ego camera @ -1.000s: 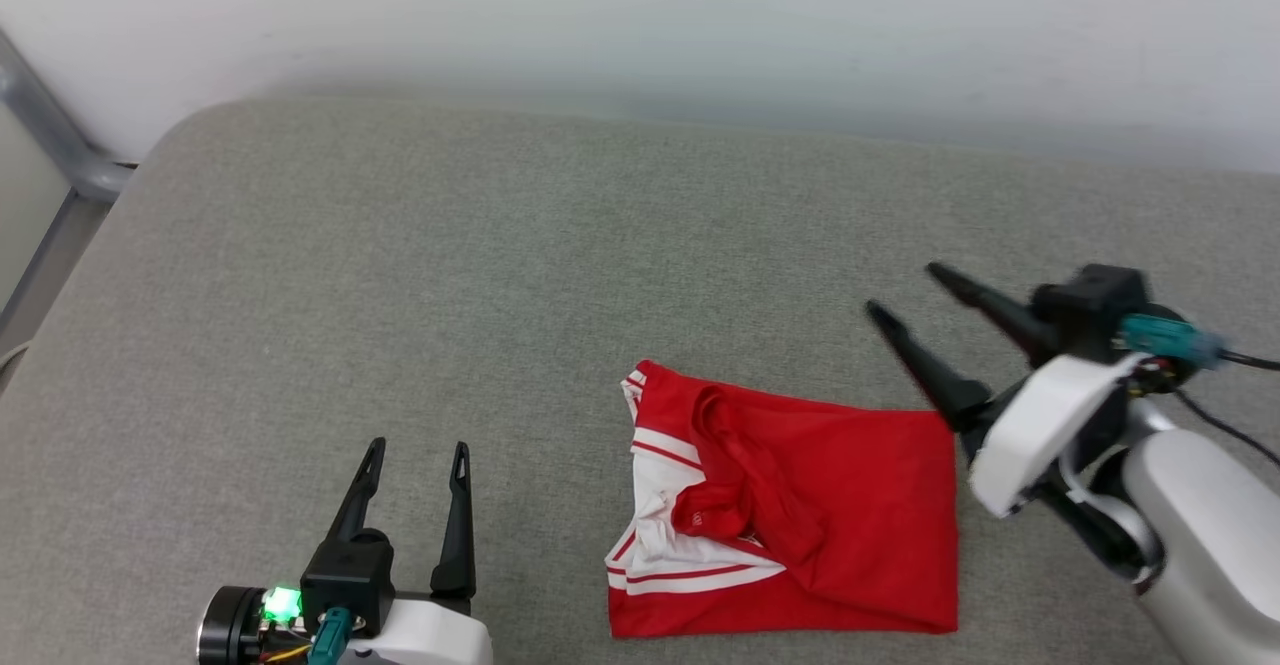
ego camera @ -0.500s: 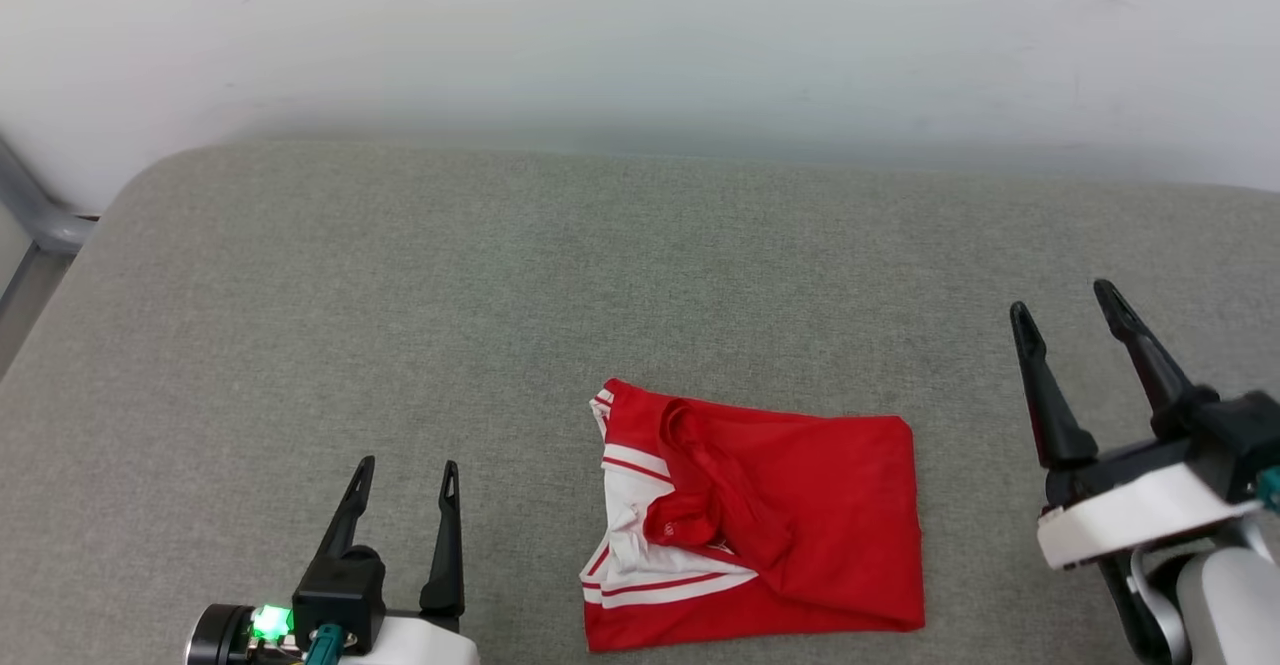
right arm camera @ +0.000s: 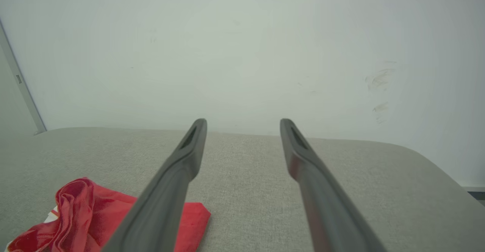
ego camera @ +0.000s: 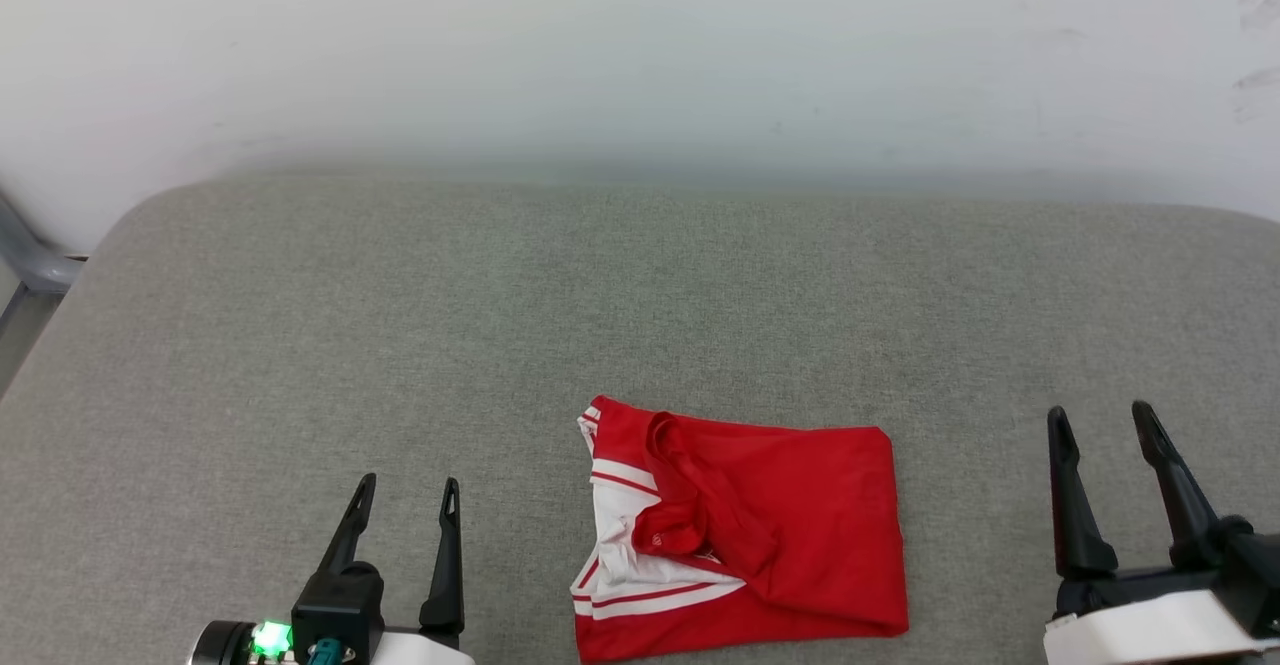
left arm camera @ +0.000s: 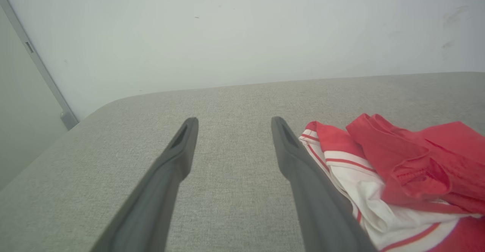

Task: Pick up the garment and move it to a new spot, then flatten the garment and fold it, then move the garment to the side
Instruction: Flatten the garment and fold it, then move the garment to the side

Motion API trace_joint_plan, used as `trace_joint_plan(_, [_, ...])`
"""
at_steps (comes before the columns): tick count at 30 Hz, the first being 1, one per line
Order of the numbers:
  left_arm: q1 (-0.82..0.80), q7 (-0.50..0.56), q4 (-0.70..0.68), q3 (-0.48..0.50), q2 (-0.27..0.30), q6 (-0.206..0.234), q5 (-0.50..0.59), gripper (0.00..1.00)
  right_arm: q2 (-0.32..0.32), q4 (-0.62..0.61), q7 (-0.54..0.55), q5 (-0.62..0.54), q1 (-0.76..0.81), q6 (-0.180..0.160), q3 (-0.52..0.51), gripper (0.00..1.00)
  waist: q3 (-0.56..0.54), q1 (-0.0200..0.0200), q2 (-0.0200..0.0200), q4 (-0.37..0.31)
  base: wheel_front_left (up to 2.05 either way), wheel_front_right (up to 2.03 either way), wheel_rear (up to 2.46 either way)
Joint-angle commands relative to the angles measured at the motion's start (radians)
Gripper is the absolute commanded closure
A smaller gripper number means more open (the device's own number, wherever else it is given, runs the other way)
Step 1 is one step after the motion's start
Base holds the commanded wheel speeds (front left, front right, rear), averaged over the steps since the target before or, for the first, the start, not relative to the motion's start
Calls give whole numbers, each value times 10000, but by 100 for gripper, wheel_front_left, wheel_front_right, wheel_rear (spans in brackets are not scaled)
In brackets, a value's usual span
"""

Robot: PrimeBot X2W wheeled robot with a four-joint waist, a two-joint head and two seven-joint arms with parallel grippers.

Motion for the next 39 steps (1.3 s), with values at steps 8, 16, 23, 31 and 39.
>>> trace_joint_plan(8, [253,-25,-98,67,57,-53,-45,0,241,-123,-22,59,769,-12,-372,0,-146,1,0,-31,0,0,0])
trace_joint_plan(16, [334,-25,-65,104,80,-70,-50,0,261,-66,-23,216,1107,-12,-236,0,-190,1,0,-47,0,0,0])
trace_joint_plan(23, [301,-25,-10,125,82,-104,-49,0,263,29,-23,254,1087,-12,-193,0,-217,1,0,-39,0,0,0])
trace_joint_plan(31, [273,-25,-8,135,44,-100,-63,0,258,-117,-23,113,345,-12,-701,0,-182,1,0,-46,0,0,0])
trace_joint_plan(39, [129,-25,22,135,57,-183,-62,0,-626,170,209,688,-1318,-11,-871,0,-148,1,0,96,0,0,0])
